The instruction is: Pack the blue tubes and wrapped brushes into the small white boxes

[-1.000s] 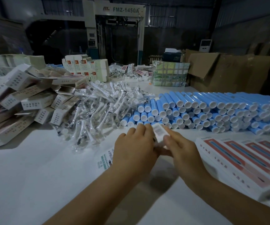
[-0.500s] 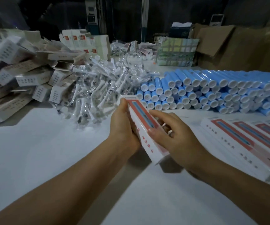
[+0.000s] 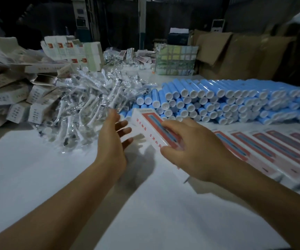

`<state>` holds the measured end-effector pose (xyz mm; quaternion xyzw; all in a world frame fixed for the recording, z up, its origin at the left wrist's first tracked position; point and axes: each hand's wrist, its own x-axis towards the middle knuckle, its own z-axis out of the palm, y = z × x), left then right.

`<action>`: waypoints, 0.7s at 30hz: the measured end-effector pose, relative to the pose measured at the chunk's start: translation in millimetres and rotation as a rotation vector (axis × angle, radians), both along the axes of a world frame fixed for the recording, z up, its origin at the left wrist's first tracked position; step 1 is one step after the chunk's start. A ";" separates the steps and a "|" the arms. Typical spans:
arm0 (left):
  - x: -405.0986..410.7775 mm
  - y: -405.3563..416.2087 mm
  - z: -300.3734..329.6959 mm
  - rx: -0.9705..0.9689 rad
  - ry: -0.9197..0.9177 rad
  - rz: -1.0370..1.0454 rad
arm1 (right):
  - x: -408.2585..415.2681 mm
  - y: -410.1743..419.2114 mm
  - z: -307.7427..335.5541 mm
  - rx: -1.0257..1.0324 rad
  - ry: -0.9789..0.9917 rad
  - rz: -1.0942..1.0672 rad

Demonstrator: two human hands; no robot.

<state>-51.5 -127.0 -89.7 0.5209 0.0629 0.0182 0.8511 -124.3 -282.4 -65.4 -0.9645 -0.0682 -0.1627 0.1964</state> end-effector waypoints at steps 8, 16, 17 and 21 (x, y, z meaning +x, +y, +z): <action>0.5 4.1 -2.2 0.025 0.008 -0.089 | -31.8 -83.0 -13.3 -0.500 0.254 -0.491; -7.2 -10.4 -14.3 0.620 -0.227 -0.334 | -26.1 -110.1 -9.5 -0.647 0.239 -0.567; -8.8 -12.6 -17.2 0.735 -0.284 -0.384 | -22.9 -102.6 -7.1 -0.627 0.172 -0.507; -10.8 -17.6 -23.9 0.930 -0.378 -0.463 | 4.3 -45.8 -1.7 -0.250 -0.013 -0.192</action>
